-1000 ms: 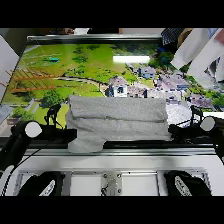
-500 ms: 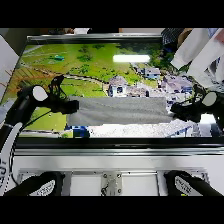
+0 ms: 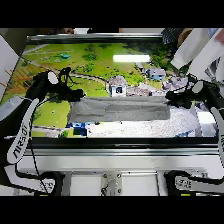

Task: Fold the clothes and pants, and hang the long-sleeved shirts on hangers.

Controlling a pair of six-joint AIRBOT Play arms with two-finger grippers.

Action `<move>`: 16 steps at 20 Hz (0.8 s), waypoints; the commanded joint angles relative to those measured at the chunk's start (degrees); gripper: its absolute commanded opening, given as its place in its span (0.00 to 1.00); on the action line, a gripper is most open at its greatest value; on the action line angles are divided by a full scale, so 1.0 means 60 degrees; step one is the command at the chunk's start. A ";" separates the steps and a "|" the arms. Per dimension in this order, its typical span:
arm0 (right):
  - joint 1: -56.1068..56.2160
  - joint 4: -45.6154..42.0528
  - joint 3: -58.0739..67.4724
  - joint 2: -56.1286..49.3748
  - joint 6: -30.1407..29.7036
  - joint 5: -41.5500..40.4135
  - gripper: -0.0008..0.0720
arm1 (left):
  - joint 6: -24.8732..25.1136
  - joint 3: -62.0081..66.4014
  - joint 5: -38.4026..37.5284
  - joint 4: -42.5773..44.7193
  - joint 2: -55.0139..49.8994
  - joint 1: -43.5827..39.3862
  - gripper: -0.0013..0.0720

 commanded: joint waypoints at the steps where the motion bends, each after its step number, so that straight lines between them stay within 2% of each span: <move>1: 0.0168 0.0375 0.0091 -0.0546 0.0022 -0.1089 0.04 | 0.0044 0.0703 0.0004 -0.0018 -0.0882 0.0004 0.04; 3: 0.0244 0.0619 0.0091 -0.0692 0.0000 -0.1439 0.05 | 0.0040 0.0798 0.0004 -0.0029 -0.1042 0.0004 0.04; 4: 0.0259 0.0878 0.0095 -0.0721 -0.0091 -0.1592 0.06 | 0.0044 0.0801 0.0033 -0.0033 -0.1056 0.0011 0.15; 5: 0.0259 0.1300 0.0095 -0.0721 -0.0419 -0.1759 0.26 | 0.0040 0.0820 0.0113 -0.0055 -0.1053 0.0011 0.60; 6: 0.0251 0.1825 0.0142 -0.0721 -0.0860 -0.1840 0.63 | 0.0044 0.0922 0.0098 -0.0189 -0.1053 0.0022 0.82; 7: 0.0222 0.2353 0.0302 -0.0718 -0.1344 -0.1767 0.87 | 0.0040 0.1129 0.0044 -0.0375 -0.1042 0.0098 0.82; 9: -0.0022 0.2834 0.0900 -0.0674 -0.2215 -0.0994 0.88 | 0.0044 0.1643 -0.0222 -0.0790 -0.0918 0.0146 0.82; 13: -0.1512 0.2827 0.1621 -0.0743 -0.4120 0.1424 0.88 | 0.0040 0.1905 -0.0528 -0.0769 -0.0106 -0.0124 0.82; 14: -0.1916 0.2878 0.1621 -0.0900 -0.4473 0.1800 0.88 | 0.0022 0.1905 -0.0514 -0.0769 0.0029 -0.0310 0.73; 15: -0.2339 0.3042 0.1621 -0.1147 -0.4798 0.2142 0.90 | 0.0022 0.1905 -0.0477 -0.0765 0.0120 -0.0565 0.34; 16: -0.2728 0.3479 0.1621 -0.1475 -0.5140 0.2452 0.98 | 0.0029 0.1909 -0.0423 -0.0765 0.0153 -0.0823 0.04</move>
